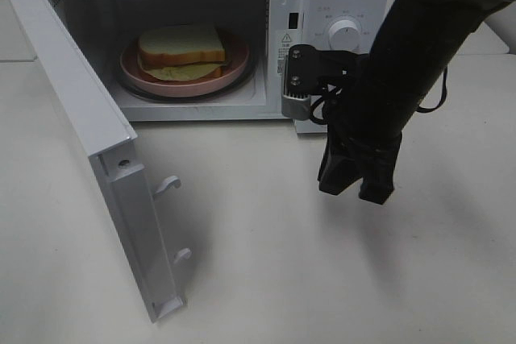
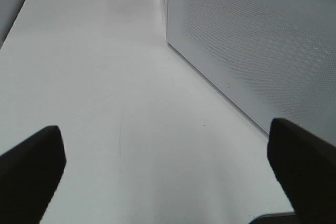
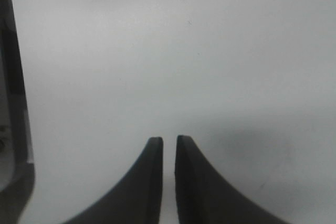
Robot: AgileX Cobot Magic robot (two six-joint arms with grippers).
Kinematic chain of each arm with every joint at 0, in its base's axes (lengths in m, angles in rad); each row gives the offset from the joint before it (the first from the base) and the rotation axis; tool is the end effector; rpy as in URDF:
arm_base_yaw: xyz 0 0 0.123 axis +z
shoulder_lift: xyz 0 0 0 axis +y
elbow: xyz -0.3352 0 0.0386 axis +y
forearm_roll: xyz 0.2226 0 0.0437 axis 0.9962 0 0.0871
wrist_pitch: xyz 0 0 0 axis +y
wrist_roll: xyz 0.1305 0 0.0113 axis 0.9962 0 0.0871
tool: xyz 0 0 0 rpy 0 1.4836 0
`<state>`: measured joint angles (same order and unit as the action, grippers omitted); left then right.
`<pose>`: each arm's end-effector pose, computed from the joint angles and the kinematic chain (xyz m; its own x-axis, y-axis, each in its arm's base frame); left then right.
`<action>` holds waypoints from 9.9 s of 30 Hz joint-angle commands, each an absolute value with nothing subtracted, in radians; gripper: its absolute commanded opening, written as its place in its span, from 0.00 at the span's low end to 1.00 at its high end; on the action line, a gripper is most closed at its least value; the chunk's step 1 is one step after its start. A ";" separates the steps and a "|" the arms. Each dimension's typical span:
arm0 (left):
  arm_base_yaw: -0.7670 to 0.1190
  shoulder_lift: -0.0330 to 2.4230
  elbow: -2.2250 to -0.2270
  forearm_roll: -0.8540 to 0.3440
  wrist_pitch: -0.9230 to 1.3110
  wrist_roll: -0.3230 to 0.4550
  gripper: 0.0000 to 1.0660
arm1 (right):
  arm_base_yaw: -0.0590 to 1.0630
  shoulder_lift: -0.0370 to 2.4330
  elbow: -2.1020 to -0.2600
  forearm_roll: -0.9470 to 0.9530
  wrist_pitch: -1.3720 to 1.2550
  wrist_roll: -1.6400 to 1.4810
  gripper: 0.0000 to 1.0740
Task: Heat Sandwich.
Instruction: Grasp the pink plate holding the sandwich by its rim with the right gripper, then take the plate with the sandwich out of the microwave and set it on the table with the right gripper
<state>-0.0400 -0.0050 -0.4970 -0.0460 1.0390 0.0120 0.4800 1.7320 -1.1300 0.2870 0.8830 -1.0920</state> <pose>-0.0436 -0.0035 0.2484 -0.4349 0.0061 -0.9005 0.0707 0.9971 -0.0274 0.2747 0.1753 0.2322 -0.1522 -0.9456 -0.2876 -0.9862 0.1646 -0.0192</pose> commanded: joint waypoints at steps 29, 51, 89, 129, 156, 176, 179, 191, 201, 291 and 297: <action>-0.037 -0.026 -0.493 -0.052 1.027 0.014 0.98 | 0.599 1.723 -1.144 -0.114 0.757 -1.145 0.93; -0.037 -0.026 -0.493 -0.052 1.027 0.014 0.98 | 0.665 1.927 -1.473 -0.174 0.660 -1.149 0.89; -0.037 -0.026 -0.493 -0.050 1.027 0.014 0.98 | 0.655 2.352 -1.966 -0.141 0.636 -1.118 0.82; -0.037 -0.026 -0.493 0.009 1.027 0.014 0.98 | 0.646 2.485 -2.085 -0.118 0.615 -1.081 0.61; -0.037 -0.026 -0.493 0.009 1.027 0.014 0.98 | 0.639 2.485 -2.083 -0.083 0.645 -1.095 0.00; -0.037 -0.026 -0.493 0.009 1.027 0.014 0.98 | 0.639 2.415 -2.004 -0.065 0.586 -1.127 0.00; -0.037 -0.026 -0.493 0.009 1.027 0.014 0.98 | 0.639 2.380 -1.939 -0.067 0.532 -1.152 0.00; -0.037 -0.026 -0.493 0.009 1.027 0.014 0.98 | 0.639 2.234 -1.699 -0.064 0.418 -1.231 0.00; -0.037 -0.026 -0.493 0.009 1.027 0.014 0.98 | 0.643 2.145 -1.606 -0.062 0.418 -1.232 0.00; -0.037 -0.026 -0.493 0.009 1.027 0.014 0.98 | 0.666 1.026 -0.558 -0.282 0.509 -1.222 0.01; -0.037 -0.026 -0.493 0.009 1.027 0.014 0.98 | 0.666 0.951 -0.548 -0.293 0.613 -1.192 0.01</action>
